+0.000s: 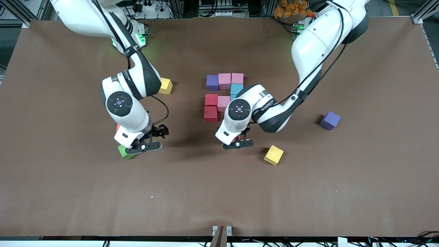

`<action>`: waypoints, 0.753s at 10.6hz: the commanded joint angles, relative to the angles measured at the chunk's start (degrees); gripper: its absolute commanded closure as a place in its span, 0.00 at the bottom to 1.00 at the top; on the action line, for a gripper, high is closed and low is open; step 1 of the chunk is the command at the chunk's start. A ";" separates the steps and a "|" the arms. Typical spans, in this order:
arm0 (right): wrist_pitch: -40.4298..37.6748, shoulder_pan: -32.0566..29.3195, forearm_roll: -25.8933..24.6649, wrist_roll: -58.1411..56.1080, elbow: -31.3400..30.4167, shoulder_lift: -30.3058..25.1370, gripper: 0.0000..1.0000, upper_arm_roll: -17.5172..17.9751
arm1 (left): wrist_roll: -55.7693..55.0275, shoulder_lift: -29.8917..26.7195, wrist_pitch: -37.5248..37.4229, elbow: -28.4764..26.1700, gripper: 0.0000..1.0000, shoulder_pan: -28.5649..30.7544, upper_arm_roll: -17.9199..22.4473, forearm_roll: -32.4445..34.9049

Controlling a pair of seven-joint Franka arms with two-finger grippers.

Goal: Form number 2 with 11 blocks
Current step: 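Carry the orange cube with the left gripper while the right gripper grasps green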

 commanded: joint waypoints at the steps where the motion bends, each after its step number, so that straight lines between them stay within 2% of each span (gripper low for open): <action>1: -0.46 -4.75 0.05 -8.83 0.13 0.97 0.00 0.90 | 1.31 2.96 -1.79 6.79 0.41 -4.44 1.37 -1.51; 4: -0.11 -9.33 0.14 -23.42 0.31 2.29 0.00 0.90 | 1.40 3.41 -1.79 7.51 0.47 -6.21 1.90 -2.57; 8: 4.88 -12.33 0.14 -33.11 0.31 6.94 0.00 0.90 | 2.19 3.77 -1.62 7.60 0.47 -7.96 2.08 -3.62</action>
